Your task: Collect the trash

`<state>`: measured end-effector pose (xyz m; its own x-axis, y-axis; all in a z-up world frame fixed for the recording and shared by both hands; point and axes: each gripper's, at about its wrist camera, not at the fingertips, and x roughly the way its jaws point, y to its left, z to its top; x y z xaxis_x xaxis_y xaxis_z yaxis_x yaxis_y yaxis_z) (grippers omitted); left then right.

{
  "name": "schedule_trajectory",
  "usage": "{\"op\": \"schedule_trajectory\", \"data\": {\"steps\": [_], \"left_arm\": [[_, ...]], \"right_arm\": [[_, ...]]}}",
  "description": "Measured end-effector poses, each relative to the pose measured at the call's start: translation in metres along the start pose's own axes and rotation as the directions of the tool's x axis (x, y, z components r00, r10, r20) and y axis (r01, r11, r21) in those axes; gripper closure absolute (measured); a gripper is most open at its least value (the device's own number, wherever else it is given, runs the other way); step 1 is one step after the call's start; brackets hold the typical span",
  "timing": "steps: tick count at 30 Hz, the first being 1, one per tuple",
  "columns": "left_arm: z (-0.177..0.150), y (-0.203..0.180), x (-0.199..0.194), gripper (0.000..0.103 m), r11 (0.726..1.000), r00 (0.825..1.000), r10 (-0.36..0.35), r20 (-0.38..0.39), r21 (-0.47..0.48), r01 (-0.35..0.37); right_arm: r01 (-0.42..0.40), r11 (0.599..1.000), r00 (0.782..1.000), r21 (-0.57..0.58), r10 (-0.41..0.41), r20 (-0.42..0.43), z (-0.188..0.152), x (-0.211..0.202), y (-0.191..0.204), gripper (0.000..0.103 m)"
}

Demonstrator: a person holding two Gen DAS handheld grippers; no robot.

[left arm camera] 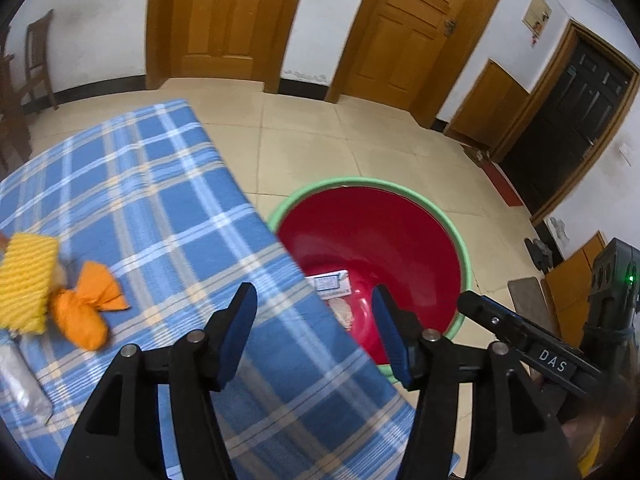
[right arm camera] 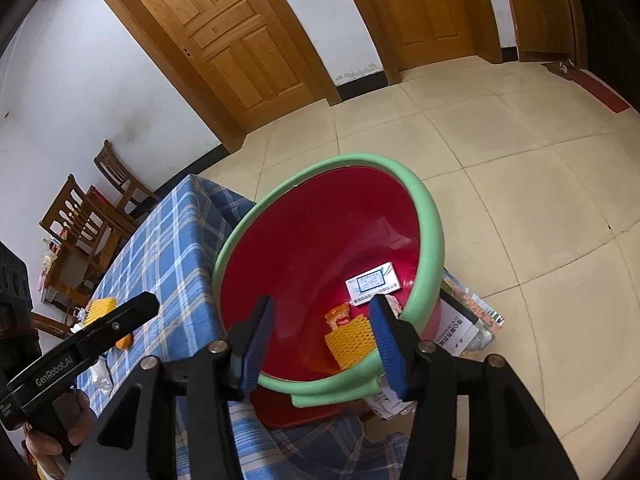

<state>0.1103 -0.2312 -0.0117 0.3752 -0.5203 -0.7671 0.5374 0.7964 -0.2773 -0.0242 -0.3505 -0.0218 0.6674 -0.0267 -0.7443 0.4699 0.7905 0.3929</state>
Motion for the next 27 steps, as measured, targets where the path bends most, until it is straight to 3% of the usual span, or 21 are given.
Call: {"op": "schedule_trajectory", "data": {"steps": [11,27], "left_arm": [[-0.019,0.051,-0.034,0.041,0.987,0.994,0.104,0.029,-0.126,-0.100],[-0.048,0.128,-0.075,0.041,0.936,0.973,0.227,0.053,-0.286,-0.203]], "right_arm": [[-0.031,0.999,0.999,-0.025,0.031,-0.010,-0.006,-0.001,0.019,0.042],[-0.057,0.995,0.998,-0.088,0.053,-0.039,-0.018,0.005,0.057,0.039]]}}
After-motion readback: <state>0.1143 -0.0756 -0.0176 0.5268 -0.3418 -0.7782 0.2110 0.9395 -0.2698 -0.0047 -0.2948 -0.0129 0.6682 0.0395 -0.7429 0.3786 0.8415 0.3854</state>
